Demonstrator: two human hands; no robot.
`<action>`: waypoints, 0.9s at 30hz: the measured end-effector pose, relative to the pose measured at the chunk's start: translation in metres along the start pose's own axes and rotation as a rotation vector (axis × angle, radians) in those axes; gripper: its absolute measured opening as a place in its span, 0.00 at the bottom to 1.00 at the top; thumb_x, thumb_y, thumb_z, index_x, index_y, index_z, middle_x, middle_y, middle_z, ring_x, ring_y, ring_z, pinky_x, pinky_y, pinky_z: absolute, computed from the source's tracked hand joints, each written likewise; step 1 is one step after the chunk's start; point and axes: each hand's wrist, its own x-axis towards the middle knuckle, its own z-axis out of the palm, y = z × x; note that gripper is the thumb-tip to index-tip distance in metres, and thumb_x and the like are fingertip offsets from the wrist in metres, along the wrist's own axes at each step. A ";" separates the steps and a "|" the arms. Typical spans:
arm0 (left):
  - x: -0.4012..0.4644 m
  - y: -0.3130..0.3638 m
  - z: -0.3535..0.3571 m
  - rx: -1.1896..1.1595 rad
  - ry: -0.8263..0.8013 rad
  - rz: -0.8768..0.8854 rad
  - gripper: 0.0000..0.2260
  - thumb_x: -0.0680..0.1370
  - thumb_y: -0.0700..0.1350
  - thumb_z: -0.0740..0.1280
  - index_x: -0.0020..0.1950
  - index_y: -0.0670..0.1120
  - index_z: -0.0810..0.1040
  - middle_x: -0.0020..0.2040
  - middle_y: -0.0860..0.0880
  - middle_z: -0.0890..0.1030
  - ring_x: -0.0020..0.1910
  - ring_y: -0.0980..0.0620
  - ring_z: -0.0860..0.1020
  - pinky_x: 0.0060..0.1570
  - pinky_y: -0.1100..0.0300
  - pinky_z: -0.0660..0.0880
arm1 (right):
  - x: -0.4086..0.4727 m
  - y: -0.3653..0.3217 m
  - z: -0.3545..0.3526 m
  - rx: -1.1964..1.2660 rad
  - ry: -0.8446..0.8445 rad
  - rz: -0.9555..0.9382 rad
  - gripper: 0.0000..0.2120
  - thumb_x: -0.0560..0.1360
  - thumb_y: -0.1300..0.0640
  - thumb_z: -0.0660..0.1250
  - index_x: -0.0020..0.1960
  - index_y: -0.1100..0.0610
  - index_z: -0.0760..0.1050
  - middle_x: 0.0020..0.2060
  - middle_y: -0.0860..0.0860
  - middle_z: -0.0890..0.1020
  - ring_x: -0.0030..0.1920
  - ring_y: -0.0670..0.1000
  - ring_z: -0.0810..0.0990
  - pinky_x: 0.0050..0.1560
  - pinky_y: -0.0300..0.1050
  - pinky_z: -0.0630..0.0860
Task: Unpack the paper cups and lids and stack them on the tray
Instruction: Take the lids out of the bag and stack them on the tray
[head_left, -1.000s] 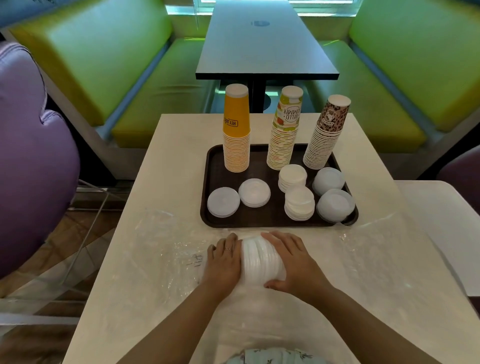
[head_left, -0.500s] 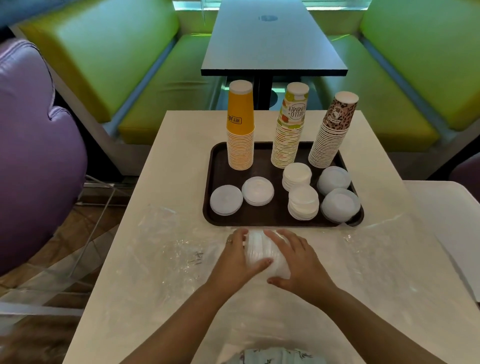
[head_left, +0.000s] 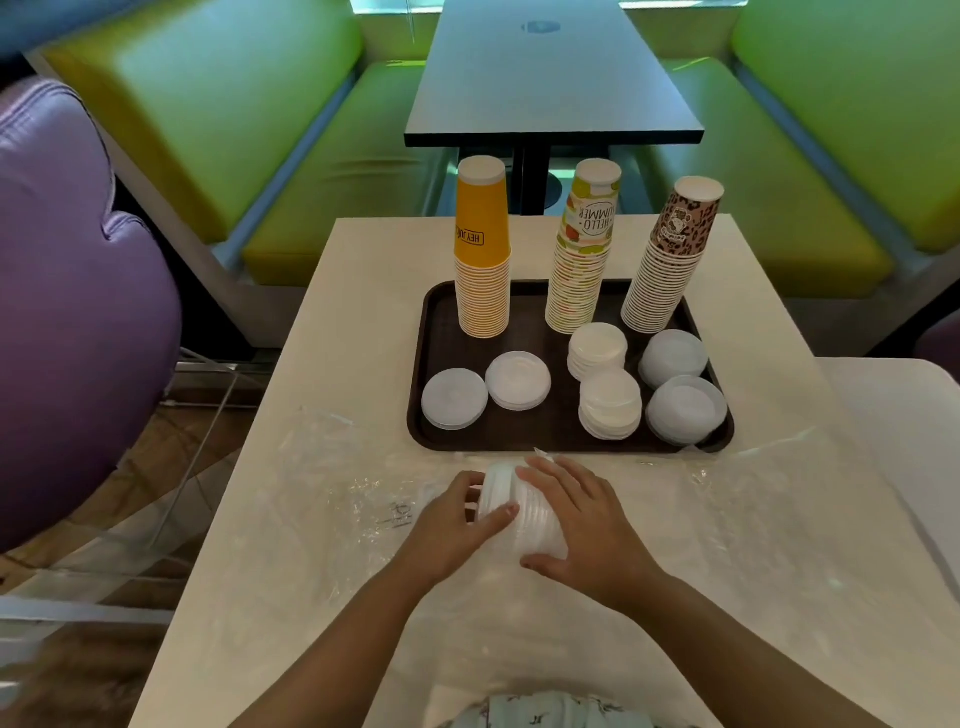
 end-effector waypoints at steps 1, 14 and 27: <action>0.000 0.000 -0.001 0.006 0.011 0.006 0.19 0.77 0.56 0.65 0.65 0.53 0.69 0.56 0.55 0.77 0.52 0.57 0.78 0.46 0.66 0.75 | 0.001 0.000 0.000 0.003 0.003 0.005 0.42 0.67 0.37 0.70 0.75 0.46 0.55 0.75 0.45 0.59 0.74 0.51 0.55 0.73 0.54 0.55; 0.007 0.019 -0.029 0.412 0.226 0.072 0.12 0.72 0.46 0.71 0.52 0.45 0.73 0.43 0.50 0.78 0.37 0.55 0.73 0.32 0.71 0.65 | 0.007 -0.012 -0.019 -0.059 -0.136 0.051 0.42 0.70 0.37 0.68 0.75 0.37 0.46 0.75 0.43 0.52 0.74 0.48 0.50 0.74 0.48 0.48; 0.004 0.038 -0.040 0.380 0.259 0.229 0.11 0.72 0.44 0.70 0.54 0.46 0.77 0.46 0.51 0.78 0.42 0.57 0.74 0.37 0.72 0.68 | 0.016 -0.018 -0.025 0.117 -0.114 0.022 0.36 0.72 0.36 0.65 0.74 0.46 0.57 0.74 0.41 0.56 0.73 0.43 0.53 0.74 0.45 0.55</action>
